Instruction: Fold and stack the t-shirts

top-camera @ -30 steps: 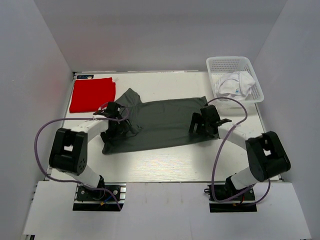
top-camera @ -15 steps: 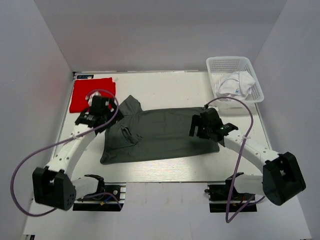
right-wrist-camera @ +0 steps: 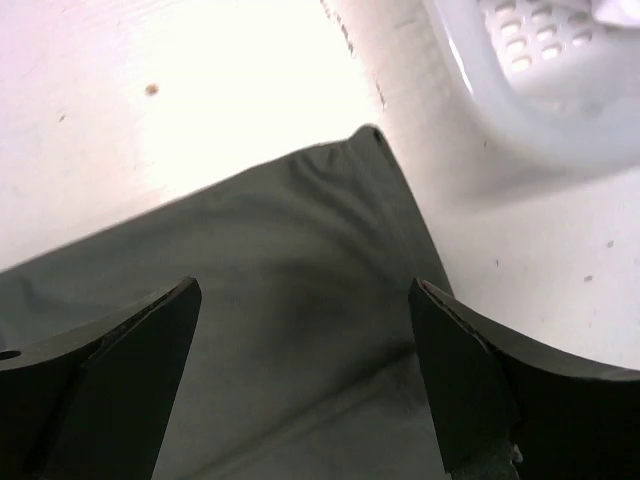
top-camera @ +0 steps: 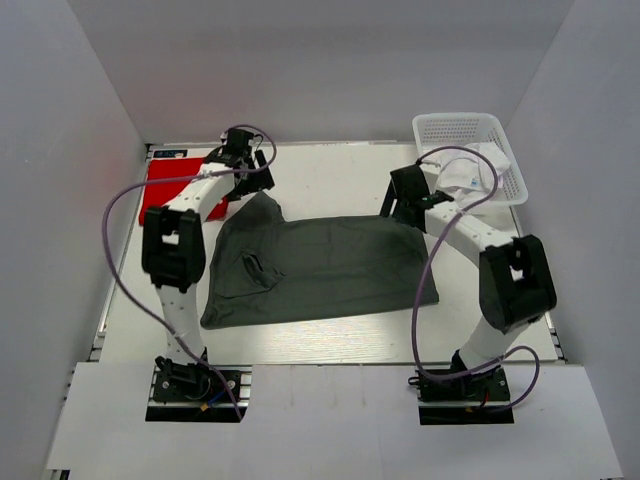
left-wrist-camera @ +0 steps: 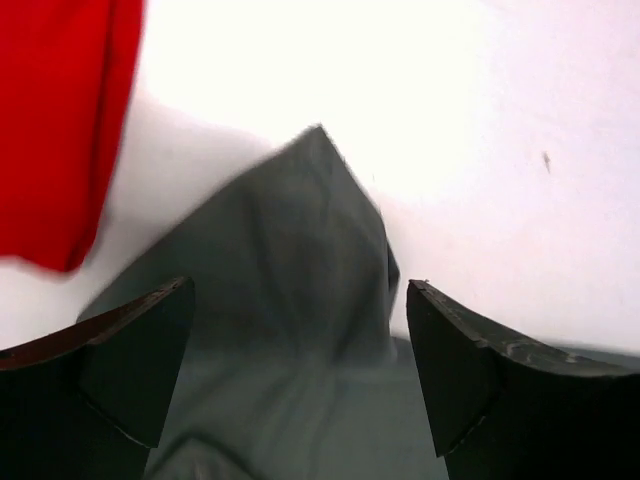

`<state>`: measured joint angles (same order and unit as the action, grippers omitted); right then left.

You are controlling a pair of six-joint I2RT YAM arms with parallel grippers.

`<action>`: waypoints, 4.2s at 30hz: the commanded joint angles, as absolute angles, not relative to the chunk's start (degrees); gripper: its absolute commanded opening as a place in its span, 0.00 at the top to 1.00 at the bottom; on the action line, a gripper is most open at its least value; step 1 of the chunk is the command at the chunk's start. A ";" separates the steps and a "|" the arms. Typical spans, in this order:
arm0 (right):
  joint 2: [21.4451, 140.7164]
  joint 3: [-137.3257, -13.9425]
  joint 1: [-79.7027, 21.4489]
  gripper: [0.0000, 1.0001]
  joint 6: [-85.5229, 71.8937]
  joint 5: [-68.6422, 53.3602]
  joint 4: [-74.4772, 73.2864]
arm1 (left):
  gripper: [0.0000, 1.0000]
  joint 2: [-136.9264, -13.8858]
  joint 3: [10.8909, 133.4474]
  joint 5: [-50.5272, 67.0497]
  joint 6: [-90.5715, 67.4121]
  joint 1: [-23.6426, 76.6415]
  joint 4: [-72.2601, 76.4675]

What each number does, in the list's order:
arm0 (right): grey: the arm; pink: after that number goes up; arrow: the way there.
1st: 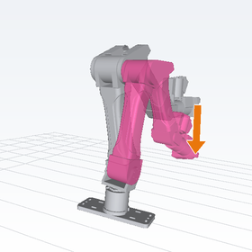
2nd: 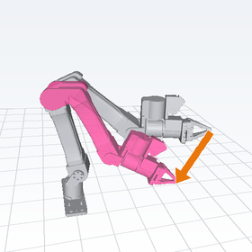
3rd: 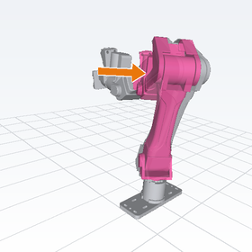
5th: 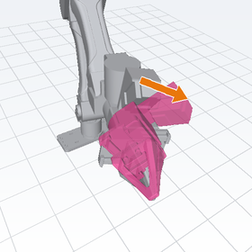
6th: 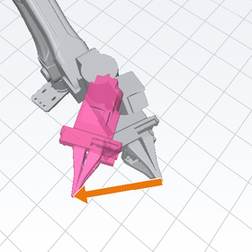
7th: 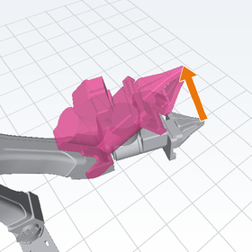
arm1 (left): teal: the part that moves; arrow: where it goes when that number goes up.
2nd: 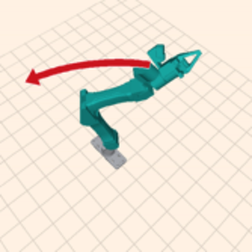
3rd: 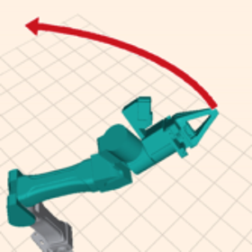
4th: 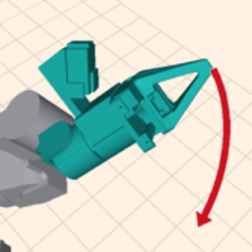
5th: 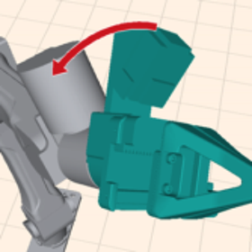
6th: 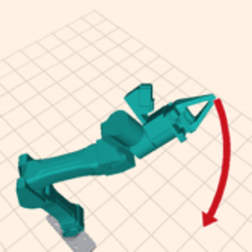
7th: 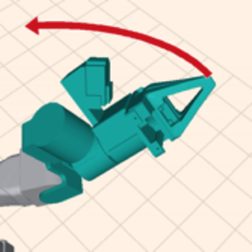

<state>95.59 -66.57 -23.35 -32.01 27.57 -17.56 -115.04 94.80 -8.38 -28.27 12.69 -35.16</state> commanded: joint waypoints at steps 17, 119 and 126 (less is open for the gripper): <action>115.30 -83.49 -19.07 0.10 -33.49 29.10 -23.20 | 0.51 -133.76 112.15 -5.55 -22.42 12.30 -38.94; 73.48 -40.16 -19.77 0.10 -27.87 18.05 -10.64 | 0.00 -90.88 45.96 2.10 -40.43 12.66 -26.90; 73.73 -39.29 -20.57 0.10 -22.05 3.97 -1.67 | 0.00 -93.86 50.79 2.64 -39.90 13.27 -26.19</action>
